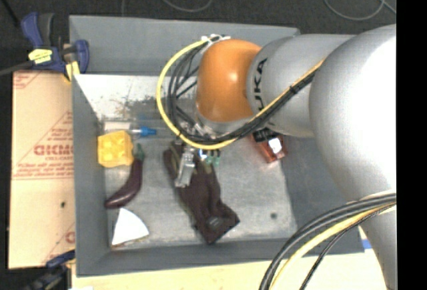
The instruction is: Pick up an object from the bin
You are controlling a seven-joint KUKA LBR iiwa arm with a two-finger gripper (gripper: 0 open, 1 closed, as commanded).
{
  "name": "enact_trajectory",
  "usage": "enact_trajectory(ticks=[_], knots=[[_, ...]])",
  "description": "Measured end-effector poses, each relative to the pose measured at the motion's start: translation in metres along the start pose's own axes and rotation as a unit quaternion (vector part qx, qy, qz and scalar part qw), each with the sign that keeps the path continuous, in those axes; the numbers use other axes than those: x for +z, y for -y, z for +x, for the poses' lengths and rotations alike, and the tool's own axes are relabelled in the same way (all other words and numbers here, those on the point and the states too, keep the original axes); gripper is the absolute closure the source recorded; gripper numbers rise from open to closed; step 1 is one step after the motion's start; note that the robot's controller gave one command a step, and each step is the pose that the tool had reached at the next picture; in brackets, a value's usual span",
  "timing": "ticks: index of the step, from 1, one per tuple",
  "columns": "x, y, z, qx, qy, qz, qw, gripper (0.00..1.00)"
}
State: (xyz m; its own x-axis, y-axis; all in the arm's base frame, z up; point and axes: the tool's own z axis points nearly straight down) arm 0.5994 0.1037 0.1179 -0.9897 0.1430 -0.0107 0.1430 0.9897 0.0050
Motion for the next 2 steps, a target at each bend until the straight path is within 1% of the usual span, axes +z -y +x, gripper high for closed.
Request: enact_trajectory(ticks=[1, 2], knots=[[0.0441, 0.0128, -0.0189, -0.061, 0.0027, -0.001, 0.9981, 1.00], [0.0441, 0.0128, -0.0189, -0.061, 0.0027, -0.001, 0.9981, 1.00]])
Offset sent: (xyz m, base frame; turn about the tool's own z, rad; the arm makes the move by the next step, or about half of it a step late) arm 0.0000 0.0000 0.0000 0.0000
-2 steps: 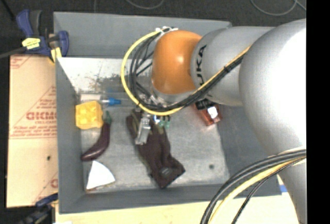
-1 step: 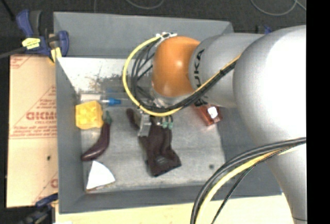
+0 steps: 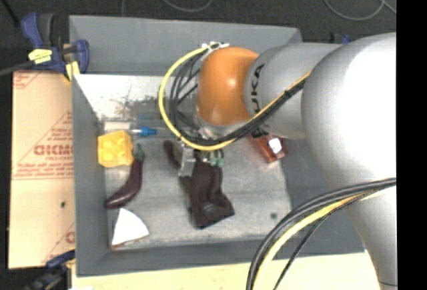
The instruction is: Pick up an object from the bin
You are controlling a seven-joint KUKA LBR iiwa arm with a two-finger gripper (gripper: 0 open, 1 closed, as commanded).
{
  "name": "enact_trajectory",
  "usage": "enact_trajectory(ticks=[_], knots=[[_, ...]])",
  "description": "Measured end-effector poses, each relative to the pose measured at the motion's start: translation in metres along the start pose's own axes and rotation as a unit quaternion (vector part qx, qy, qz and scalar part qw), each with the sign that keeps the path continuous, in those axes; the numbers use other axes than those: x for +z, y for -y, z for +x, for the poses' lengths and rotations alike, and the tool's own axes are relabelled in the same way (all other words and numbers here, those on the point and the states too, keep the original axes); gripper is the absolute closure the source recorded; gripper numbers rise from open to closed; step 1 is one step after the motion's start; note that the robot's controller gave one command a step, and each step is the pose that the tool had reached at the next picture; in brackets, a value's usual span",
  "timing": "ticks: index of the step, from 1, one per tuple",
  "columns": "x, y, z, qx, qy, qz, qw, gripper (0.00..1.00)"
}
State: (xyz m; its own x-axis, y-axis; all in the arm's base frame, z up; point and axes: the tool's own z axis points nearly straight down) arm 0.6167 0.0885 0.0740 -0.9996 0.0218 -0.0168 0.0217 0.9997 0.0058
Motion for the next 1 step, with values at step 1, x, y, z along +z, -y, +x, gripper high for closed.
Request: enact_trajectory(ticks=[1], knots=[[-0.0642, 0.0019, 0.0066, -0.003, 0.0017, 0.000, 1.0000, 1.00]])
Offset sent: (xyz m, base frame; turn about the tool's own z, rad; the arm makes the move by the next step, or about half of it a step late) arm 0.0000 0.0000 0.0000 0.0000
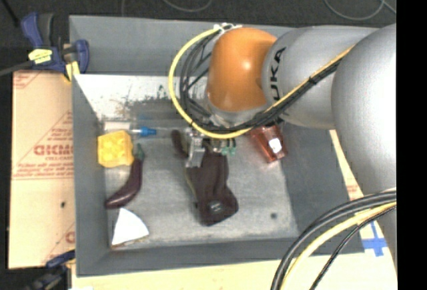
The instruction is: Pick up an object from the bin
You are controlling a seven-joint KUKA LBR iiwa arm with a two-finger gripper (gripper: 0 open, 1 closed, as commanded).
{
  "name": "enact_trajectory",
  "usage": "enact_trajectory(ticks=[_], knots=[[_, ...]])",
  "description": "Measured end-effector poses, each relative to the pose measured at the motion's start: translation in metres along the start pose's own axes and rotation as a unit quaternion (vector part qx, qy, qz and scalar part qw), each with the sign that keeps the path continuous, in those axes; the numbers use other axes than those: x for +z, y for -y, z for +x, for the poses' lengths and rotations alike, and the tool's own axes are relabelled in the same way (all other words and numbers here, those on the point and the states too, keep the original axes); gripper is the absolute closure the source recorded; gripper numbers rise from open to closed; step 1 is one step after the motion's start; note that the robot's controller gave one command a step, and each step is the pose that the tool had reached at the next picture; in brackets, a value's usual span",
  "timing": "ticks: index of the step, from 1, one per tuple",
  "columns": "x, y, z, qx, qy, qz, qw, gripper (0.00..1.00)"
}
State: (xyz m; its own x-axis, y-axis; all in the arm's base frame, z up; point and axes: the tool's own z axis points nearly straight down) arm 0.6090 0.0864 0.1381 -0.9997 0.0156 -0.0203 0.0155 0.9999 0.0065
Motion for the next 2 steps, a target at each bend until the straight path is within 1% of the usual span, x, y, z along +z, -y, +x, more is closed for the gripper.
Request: enact_trajectory(ticks=[1, 2], knots=[[0.000, 0.000, 0.000, 0.000, 0.0000, 0.000, 1.0000, 1.00], [-0.134, -0.001, -0.001, -0.015, 0.0025, 0.000, 0.9999, 1.00]])
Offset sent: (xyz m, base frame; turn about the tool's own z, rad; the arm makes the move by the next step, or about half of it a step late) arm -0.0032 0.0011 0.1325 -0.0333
